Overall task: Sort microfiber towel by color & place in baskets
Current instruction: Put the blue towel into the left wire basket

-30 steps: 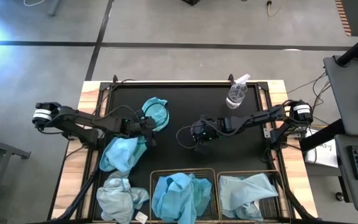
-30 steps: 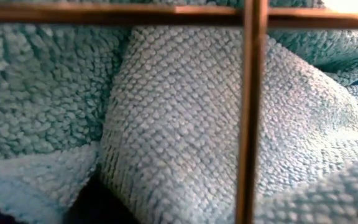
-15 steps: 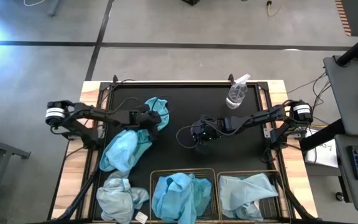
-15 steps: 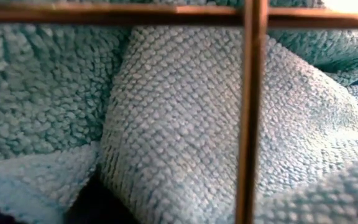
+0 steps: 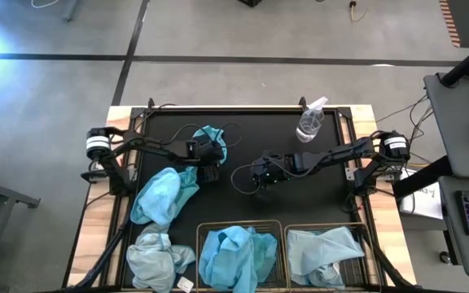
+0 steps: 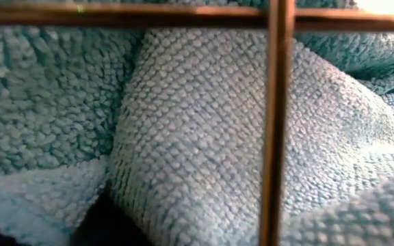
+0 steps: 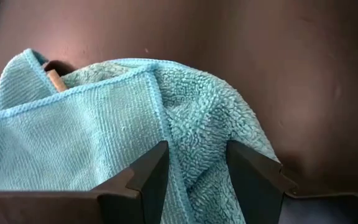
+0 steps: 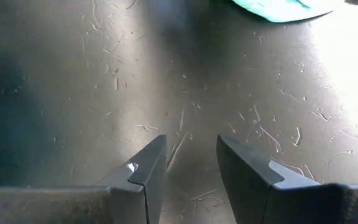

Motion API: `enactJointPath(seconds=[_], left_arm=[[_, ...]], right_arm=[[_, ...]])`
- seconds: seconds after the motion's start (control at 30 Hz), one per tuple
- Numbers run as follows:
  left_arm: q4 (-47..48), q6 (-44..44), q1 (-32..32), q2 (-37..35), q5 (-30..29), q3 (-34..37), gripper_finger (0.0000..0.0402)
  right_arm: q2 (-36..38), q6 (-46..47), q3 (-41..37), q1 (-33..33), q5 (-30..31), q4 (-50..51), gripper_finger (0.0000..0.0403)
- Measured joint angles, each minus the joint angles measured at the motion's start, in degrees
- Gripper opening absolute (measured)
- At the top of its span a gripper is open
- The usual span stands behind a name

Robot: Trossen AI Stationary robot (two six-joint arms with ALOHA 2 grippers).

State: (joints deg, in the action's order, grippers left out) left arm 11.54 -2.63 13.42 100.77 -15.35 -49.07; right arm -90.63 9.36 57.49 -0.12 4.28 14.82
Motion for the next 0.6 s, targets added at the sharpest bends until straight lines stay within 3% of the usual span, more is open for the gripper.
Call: enactJointPath(seconds=[0.2,0.47,0.6], left_arm=[[0.34,-0.13,0.52,0.55,0.8,-0.66,0.0128],[1.61,2.66,0.7,-1.2,0.73,-0.4,0.0009],[3.7,4.84,0.74,-1.9,0.57,-0.63,0.0007]], right_arm=[[0.0,-0.37,-0.21,0.0,0.01,0.03,0.0134],[0.0,-0.37,-0.28,0.0,0.01,-0.01,0.0134],[0.0,-0.37,-0.28,0.0,0.01,-0.08,0.0134]])
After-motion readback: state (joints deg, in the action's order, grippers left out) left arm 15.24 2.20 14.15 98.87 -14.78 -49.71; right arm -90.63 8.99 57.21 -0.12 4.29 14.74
